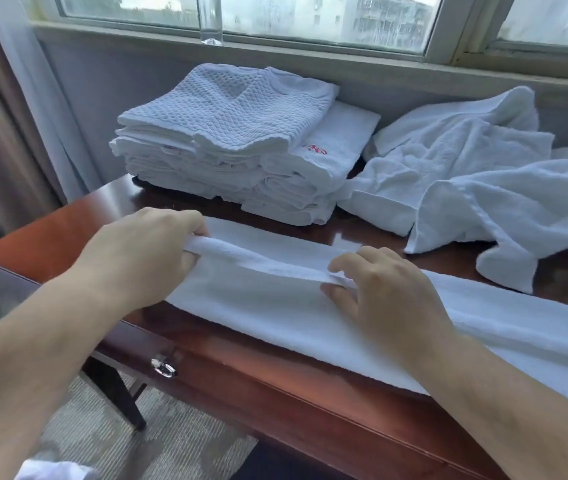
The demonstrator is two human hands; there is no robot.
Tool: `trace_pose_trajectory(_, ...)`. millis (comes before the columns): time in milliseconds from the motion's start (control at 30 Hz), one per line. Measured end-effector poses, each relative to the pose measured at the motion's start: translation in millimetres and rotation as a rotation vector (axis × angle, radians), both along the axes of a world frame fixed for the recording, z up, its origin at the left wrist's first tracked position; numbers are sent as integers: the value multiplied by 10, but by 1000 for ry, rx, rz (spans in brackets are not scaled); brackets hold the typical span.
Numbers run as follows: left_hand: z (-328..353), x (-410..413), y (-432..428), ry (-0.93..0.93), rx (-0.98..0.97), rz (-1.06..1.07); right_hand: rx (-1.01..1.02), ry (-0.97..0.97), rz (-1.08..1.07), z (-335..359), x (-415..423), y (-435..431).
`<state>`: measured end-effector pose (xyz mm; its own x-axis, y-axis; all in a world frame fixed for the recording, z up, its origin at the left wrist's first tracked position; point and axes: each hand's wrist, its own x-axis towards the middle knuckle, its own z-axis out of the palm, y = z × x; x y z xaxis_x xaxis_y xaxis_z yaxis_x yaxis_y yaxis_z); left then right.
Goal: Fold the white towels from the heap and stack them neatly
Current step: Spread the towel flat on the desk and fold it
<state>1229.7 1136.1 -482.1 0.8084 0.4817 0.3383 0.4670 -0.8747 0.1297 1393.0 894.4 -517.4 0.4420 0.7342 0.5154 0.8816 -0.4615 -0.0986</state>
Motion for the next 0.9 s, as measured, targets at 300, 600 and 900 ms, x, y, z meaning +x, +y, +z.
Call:
trace_pose_trajectory(300, -118, 536, 662, -77, -443, 45, -113, 182, -171, 19, 386, 452)
trace_pose_trajectory(600, -196, 774, 721, -83, -265, 192, -142, 269, -196, -14, 605, 565)
trace_pose_trajectory(900, -316, 946, -54, -91, -149, -189, -91, 327, -218, -69, 607, 546)
